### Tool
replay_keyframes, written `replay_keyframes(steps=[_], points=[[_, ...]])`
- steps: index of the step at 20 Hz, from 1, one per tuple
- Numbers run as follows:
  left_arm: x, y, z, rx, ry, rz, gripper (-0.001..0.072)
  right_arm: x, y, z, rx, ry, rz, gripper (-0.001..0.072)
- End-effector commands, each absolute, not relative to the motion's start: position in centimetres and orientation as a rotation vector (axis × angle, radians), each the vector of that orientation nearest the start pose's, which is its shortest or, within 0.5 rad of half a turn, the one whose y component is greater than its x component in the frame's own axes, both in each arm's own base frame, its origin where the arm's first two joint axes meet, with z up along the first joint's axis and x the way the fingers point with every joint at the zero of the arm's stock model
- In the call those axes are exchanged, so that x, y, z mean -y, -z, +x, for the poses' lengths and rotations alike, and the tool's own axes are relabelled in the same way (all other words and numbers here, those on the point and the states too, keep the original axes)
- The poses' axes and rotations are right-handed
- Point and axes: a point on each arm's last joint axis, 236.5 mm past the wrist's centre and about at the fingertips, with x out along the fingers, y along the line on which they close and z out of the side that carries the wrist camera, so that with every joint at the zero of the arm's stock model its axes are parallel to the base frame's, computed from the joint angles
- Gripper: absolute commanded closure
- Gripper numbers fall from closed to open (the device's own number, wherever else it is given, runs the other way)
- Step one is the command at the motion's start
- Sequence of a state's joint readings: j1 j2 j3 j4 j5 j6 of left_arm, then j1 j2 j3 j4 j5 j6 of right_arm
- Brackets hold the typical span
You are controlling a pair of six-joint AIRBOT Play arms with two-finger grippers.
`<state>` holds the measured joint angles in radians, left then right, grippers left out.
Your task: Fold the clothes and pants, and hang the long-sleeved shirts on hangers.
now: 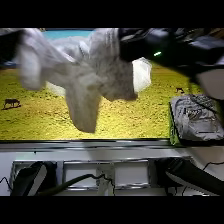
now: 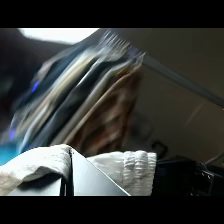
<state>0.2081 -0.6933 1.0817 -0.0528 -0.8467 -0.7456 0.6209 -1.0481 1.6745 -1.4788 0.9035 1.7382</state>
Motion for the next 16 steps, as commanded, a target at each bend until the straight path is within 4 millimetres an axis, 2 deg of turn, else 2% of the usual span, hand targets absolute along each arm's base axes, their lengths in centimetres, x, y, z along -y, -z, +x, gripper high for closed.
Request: replay_keyframes(steps=[1, 4, 6, 7, 9, 12, 14, 16], points=[[11.3, -50.4, 25.9, 0.325, 0.744, -0.407, 0.0703, -23.7, -44.9, 28.6, -0.203, -0.714, 0.213, 0.0677], [10.7, -53.5, 24.2, 0.400, 0.658, -0.247, 0.0704, -22.1, -48.4, 24.3, -0.148, -0.775, 0.271, 0.0677], [10.4, -54.0, 24.0, 0.408, 0.601, -0.148, 0.0703, -22.1, -49.0, 21.9, -0.179, -0.833, 0.340, 0.0677], [10.3, -54.0, 24.0, 0.405, 0.580, -0.114, 0.0703, -22.4, -48.7, 20.9, -0.217, -0.861, 0.366, 0.0677], [10.0, -53.5, 24.5, 0.390, 0.553, -0.080, 0.0703, -23.4, -46.5, 19.8, -0.343, -0.897, 0.388, 0.0678], [9.3, -52.2, 25.5, 0.347, 0.498, -0.009, 0.0703, -25.1, -42.6, 19.7, -0.504, -0.914, 0.438, 0.0679], [9.3, -51.3, 25.9, 0.315, 0.490, 0.027, 0.0703, -25.6, -39.8, 20.3, -0.583, -0.892, 0.450, 0.0679], [9.1, -50.3, 27.3, 0.275, 0.500, 0.019, 0.0703, -25.0, -36.0, 22.3, -0.646, -0.790, 0.417, 0.0679]])
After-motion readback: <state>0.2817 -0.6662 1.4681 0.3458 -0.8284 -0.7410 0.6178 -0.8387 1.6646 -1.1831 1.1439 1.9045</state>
